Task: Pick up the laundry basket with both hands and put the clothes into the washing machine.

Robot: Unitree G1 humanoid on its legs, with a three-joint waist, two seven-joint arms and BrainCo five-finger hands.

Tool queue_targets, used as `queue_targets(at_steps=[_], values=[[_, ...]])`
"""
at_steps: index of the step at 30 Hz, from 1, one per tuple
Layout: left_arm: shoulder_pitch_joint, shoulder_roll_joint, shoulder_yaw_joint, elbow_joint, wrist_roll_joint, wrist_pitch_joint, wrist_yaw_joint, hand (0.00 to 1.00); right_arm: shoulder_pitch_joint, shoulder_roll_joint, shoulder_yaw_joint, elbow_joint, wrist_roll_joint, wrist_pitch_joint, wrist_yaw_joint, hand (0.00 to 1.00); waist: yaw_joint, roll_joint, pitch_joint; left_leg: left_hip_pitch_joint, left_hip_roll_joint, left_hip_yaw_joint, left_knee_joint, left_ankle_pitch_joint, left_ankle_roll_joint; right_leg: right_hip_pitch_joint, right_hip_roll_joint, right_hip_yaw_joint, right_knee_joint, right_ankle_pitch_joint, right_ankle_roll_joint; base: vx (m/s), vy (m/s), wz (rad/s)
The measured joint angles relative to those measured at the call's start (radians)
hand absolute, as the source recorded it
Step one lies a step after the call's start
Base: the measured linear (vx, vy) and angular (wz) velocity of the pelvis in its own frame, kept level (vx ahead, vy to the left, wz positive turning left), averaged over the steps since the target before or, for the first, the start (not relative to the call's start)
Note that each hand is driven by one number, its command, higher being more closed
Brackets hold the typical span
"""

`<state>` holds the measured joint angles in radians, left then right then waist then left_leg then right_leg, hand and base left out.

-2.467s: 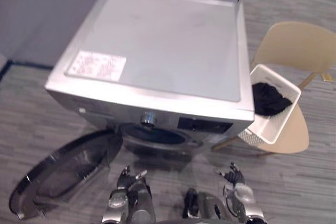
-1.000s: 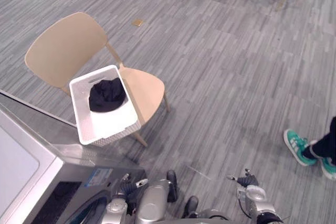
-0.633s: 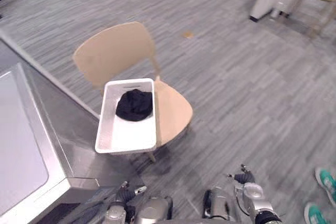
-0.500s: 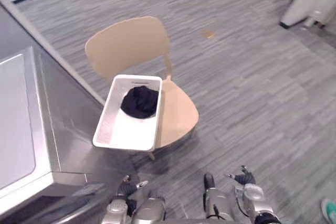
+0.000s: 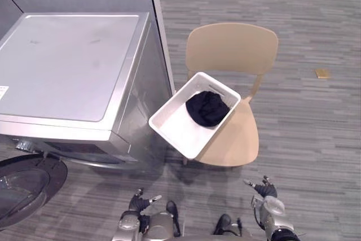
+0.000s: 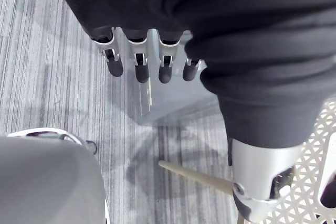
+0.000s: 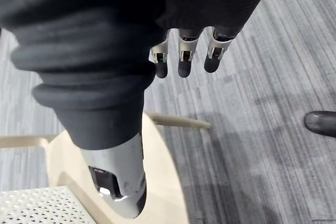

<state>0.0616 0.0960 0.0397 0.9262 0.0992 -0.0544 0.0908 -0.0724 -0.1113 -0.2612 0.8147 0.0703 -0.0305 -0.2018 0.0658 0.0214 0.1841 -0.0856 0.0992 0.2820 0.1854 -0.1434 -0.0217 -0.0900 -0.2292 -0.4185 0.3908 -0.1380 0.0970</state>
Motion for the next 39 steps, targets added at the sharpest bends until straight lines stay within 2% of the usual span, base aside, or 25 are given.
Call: queue_targets(at_steps=[1, 2, 3, 4, 6, 7, 9, 12, 17, 19, 21, 24, 28, 34, 39], values=[[0.0, 0.004, 0.001, 0.0, 0.0, 0.0, 0.0, 0.0, 0.001, -0.006, 0.009, -0.021, -0.007, 0.002, 0.0, 0.0, 0.0, -0.005, 0.002, 0.006, -0.01, -0.01, -0.01, 0.0, 0.001, -0.037, -0.016, 0.023, 0.076, 0.0, 0.0, -0.03, 0.1, 0.22], [0.002, 0.018, 0.001, 0.0, 0.0, 0.001, 0.0, 0.0, 0.002, -0.015, 0.02, -0.062, -0.028, 0.003, -0.001, 0.0, -0.009, -0.024, 0.002, 0.026, -0.03, -0.031, -0.024, 0.005, 0.008, -0.097, -0.045, 0.08, 0.218, 0.005, -0.007, 0.02, 0.071, 0.38], [0.008, 0.029, 0.001, 0.0, 0.0, 0.001, 0.001, 0.0, 0.002, -0.019, 0.027, -0.083, -0.038, 0.003, 0.0, 0.0, -0.019, -0.032, 0.002, 0.036, -0.038, -0.044, -0.028, 0.006, 0.01, -0.127, -0.05, 0.124, 0.264, -0.01, -0.006, 0.05, 0.036, 0.73], [0.029, 0.047, 0.009, -0.001, 0.0, 0.0, 0.003, 0.0, 0.001, -0.028, 0.048, -0.174, -0.061, 0.0, 0.0, 0.0, -0.039, -0.032, -0.002, 0.041, -0.037, -0.081, -0.028, 0.005, 0.011, -0.141, 0.001, 0.24, 0.193, -0.06, -0.001, 0.04, -0.038, 0.71], [0.038, 0.058, 0.022, 0.0, 0.0, 0.0, 0.005, 0.0, -0.001, -0.045, 0.071, -0.234, -0.081, -0.01, 0.002, 0.0, -0.047, -0.039, -0.006, 0.036, -0.035, -0.107, -0.029, 0.009, 0.005, -0.14, 0.039, 0.289, 0.086, -0.055, -0.004, 0.04, -0.071, 0.77], [0.048, 0.085, 0.033, 0.002, -0.003, 0.0, 0.004, 0.0, -0.004, -0.065, 0.075, -0.301, -0.107, -0.02, 0.001, 0.0, -0.05, -0.077, -0.023, 0.014, -0.058, -0.149, -0.015, 0.014, -0.008, -0.129, 0.057, 0.322, -0.08, 0.051, -0.01, 0.09, -0.139, 0.91], [0.049, 0.066, 0.042, 0.019, -0.009, 0.0, 0.004, 0.0, -0.011, -0.104, 0.08, -0.334, -0.126, -0.025, 0.003, 0.0, -0.048, -0.049, -0.03, 0.007, -0.043, -0.19, -0.011, 0.02, -0.023, -0.101, 0.068, 0.291, -0.106, 0.055, -0.01, 0.11, -0.127, 0.66], [0.08, 0.035, 0.055, 0.026, -0.015, 0.0, 0.002, 0.0, -0.074, -0.162, 0.145, -0.375, -0.192, -0.033, 0.012, 0.0, -0.024, -0.009, -0.044, -0.008, -0.019, -0.209, -0.05, 0.038, -0.049, -0.093, 0.107, 0.265, -0.173, 0.081, -0.027, 0.11, -0.101, 0.09], [0.074, 0.036, 0.084, 0.036, -0.013, -0.005, 0.001, 0.0, -0.21, -0.267, 0.301, -0.331, -0.288, -0.035, 0.038, 0.0, -0.023, -0.001, -0.042, -0.022, -0.005, -0.279, -0.102, 0.078, -0.067, -0.055, 0.124, 0.182, -0.24, 0.095, -0.04, 0.07, -0.079, 0.43], [0.066, 0.036, 0.082, 0.035, -0.009, -0.011, 0.001, 0.0, -0.318, -0.304, 0.354, -0.256, -0.316, -0.039, 0.051, 0.0, -0.021, 0.004, -0.023, -0.048, -0.013, -0.308, -0.102, 0.095, -0.065, -0.064, 0.123, 0.156, -0.24, 0.096, -0.043, -0.01, -0.037, 0.46], [0.034, 0.037, 0.081, 0.032, -0.01, -0.019, 0.002, 0.0, -0.464, -0.36, 0.413, -0.149, -0.337, -0.041, 0.054, 0.0, 0.009, 0.021, 0.023, -0.103, -0.017, -0.328, -0.102, 0.12, -0.067, -0.106, 0.12, 0.138, -0.24, 0.116, -0.052, -0.09, -0.007, 0.3], [-0.007, 0.038, 0.07, 0.017, -0.019, -0.026, 0.007, 0.0, -0.617, -0.41, 0.473, 0.007, -0.378, -0.037, 0.054, 0.0, 0.036, 0.049, 0.094, -0.166, -0.026, -0.367, -0.102, 0.16, -0.07, -0.143, 0.112, 0.1, -0.238, 0.128, -0.059, -0.14, -0.014, 0.41], [-0.024, 0.045, 0.048, 0.011, -0.021, -0.032, 0.021, 0.0, -0.753, -0.419, 0.496, 0.168, -0.419, -0.02, 0.053, 0.0, 0.059, 0.064, 0.16, -0.21, -0.028, -0.379, -0.105, 0.181, -0.064, -0.191, 0.109, 0.093, -0.221, 0.14, -0.067, -0.14, -0.01, 0.11], [-0.112, 0.046, 0.03, 0.004, -0.073, -0.044, 0.045, 0.0, -0.953, -0.492, 0.466, 0.32, -0.427, 0.044, 0.025, 0.0, 0.061, 0.076, 0.25, -0.295, -0.029, -0.388, -0.187, 0.268, -0.061, -0.323, 0.092, 0.094, -0.188, 0.165, -0.073, -0.18, -0.006, 0.04], [-0.161, 0.027, 0.028, -0.014, -0.109, -0.044, 0.048, 0.0, -0.982, -0.525, 0.451, 0.349, -0.436, 0.079, 0.004, 0.0, 0.065, 0.085, 0.256, -0.375, -0.034, -0.392, -0.25, 0.327, -0.067, -0.462, 0.063, 0.093, -0.112, 0.157, -0.074, -0.08, -0.038, 0.05]])
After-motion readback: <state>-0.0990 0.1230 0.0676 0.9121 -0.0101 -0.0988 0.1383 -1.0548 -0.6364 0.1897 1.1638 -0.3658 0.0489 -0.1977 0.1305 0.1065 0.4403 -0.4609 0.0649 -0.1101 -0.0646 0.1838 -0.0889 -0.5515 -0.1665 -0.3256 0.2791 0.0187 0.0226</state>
